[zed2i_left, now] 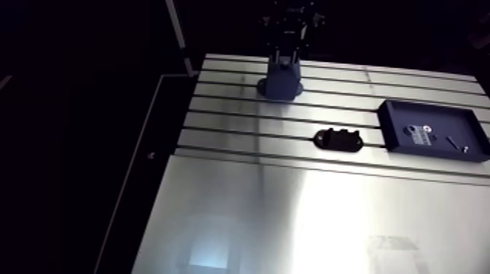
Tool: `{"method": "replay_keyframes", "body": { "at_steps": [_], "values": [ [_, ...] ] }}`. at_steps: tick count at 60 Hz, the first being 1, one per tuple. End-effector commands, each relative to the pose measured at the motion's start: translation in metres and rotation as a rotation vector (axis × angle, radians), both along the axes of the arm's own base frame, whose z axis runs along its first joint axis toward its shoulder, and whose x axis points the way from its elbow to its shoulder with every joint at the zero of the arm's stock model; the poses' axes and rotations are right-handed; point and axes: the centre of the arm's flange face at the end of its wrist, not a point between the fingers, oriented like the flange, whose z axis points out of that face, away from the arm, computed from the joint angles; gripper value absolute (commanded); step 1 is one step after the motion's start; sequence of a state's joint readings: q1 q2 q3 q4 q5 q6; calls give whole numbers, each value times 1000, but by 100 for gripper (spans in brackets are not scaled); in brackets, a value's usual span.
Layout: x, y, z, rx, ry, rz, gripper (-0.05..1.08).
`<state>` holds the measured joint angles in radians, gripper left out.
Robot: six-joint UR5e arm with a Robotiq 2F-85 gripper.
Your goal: Pick up the M10 bolt and insert it into the hex recess until seated.
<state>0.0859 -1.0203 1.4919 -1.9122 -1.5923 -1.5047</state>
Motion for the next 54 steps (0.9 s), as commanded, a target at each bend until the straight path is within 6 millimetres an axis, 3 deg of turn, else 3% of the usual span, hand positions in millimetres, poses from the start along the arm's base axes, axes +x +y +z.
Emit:
{"method": "replay_keyframes", "body": {
  "at_steps": [1,54],
  "values": [
    [0,0,0,-1,0,1,58],
    [0,1,-1,0,-1,1,63]
  ]
}}
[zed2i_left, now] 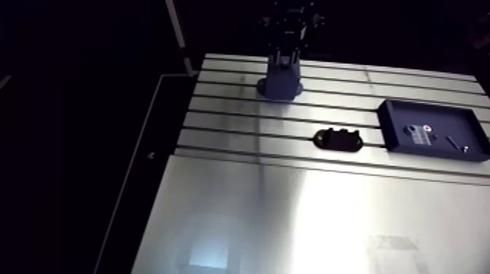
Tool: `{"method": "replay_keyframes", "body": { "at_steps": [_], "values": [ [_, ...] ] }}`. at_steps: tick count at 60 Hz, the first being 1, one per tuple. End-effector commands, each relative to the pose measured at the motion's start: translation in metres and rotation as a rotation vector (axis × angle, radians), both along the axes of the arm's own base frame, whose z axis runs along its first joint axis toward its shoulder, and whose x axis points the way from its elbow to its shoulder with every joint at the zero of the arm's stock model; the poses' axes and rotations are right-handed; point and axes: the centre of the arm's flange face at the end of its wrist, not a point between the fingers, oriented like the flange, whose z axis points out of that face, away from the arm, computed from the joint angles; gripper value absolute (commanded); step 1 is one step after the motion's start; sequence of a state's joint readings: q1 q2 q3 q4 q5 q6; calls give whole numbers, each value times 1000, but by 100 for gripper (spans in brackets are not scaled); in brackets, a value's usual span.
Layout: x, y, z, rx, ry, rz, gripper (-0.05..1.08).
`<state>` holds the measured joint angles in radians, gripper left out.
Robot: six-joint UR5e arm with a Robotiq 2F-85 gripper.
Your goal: Pick up the M10 bolt and insert it into the hex recess until seated.
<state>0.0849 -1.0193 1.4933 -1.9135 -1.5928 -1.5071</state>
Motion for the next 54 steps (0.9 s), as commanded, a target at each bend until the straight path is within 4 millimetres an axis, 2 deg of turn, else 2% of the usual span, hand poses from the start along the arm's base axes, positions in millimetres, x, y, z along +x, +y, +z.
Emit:
{"method": "replay_keyframes", "body": {
  "at_steps": [1,54],
  "values": [
    [-1,1,0,0,1,-2,63],
    [-1,0,-3,1,5,4,67]
  ]
}}
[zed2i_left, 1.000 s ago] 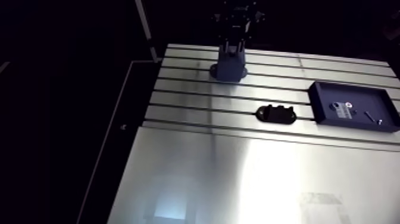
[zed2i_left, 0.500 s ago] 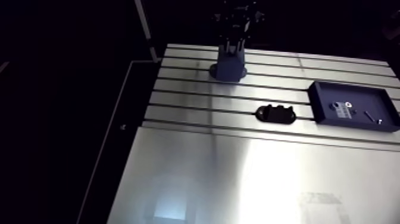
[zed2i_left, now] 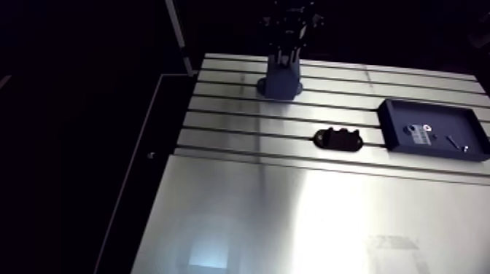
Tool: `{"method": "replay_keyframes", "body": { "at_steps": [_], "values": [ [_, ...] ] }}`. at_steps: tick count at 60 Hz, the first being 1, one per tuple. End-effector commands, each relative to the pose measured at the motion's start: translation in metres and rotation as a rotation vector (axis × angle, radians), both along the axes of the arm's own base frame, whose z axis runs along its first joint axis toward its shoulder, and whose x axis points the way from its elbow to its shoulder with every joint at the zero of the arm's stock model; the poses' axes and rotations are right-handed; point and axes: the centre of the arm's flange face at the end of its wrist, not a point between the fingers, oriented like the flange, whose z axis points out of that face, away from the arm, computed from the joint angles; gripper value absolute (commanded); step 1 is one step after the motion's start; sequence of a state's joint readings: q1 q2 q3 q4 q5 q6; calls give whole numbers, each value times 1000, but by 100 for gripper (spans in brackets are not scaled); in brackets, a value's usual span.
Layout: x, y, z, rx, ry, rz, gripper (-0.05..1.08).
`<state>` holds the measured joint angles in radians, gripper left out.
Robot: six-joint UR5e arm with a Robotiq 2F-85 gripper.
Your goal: Pick up the M10 bolt and insert it into the hex recess until seated.
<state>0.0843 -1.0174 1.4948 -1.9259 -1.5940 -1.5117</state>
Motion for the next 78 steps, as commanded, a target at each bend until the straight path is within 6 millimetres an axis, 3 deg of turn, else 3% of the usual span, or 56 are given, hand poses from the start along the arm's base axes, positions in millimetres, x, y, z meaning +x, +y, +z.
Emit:
{"method": "replay_keyframes", "body": {
  "at_steps": [1,78],
  "values": [
    [0,0,-3,1,-4,0,67],
    [-3,-1,0,2,3,3,70]
  ]
}}
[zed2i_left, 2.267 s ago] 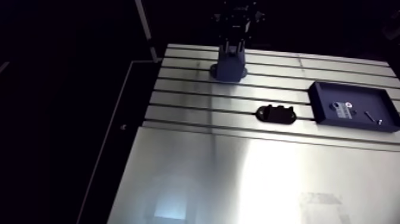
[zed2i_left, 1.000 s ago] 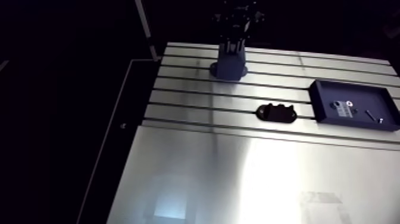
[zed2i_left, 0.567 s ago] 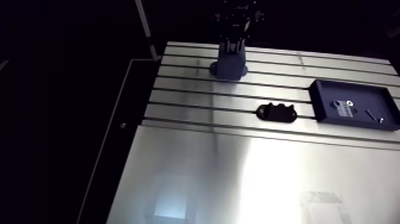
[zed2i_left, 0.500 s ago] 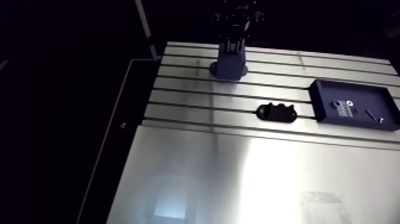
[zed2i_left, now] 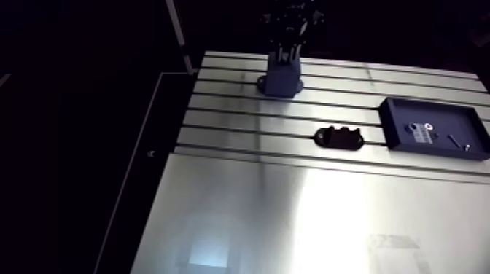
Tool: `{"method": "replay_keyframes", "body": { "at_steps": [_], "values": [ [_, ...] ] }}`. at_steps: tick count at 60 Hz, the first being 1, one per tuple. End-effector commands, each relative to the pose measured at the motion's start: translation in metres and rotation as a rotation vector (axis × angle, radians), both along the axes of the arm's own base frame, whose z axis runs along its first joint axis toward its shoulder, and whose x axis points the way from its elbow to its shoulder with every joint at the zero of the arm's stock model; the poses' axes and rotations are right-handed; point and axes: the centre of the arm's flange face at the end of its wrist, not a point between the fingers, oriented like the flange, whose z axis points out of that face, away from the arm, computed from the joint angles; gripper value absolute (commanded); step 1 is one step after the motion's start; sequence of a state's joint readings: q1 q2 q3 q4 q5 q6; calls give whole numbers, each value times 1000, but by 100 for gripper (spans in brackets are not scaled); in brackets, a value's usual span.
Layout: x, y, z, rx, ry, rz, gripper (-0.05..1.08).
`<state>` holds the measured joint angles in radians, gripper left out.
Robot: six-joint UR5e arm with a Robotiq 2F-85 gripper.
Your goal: Pick up the M10 bolt and insert it into the hex recess until seated.
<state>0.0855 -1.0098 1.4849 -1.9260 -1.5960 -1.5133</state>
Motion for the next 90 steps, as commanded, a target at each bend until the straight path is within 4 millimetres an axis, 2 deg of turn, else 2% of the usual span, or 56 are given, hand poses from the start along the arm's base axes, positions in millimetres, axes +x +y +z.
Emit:
{"method": "replay_keyframes", "body": {
  "at_steps": [1,43,65,90],
  "values": [
    [0,0,0,0,1,0,70],
    [3,1,-4,-1,-11,23,72],
    [1,1,-1,-3,-4,52,73],
    [3,0,-4,-15,-15,164,73]
  ]
}}
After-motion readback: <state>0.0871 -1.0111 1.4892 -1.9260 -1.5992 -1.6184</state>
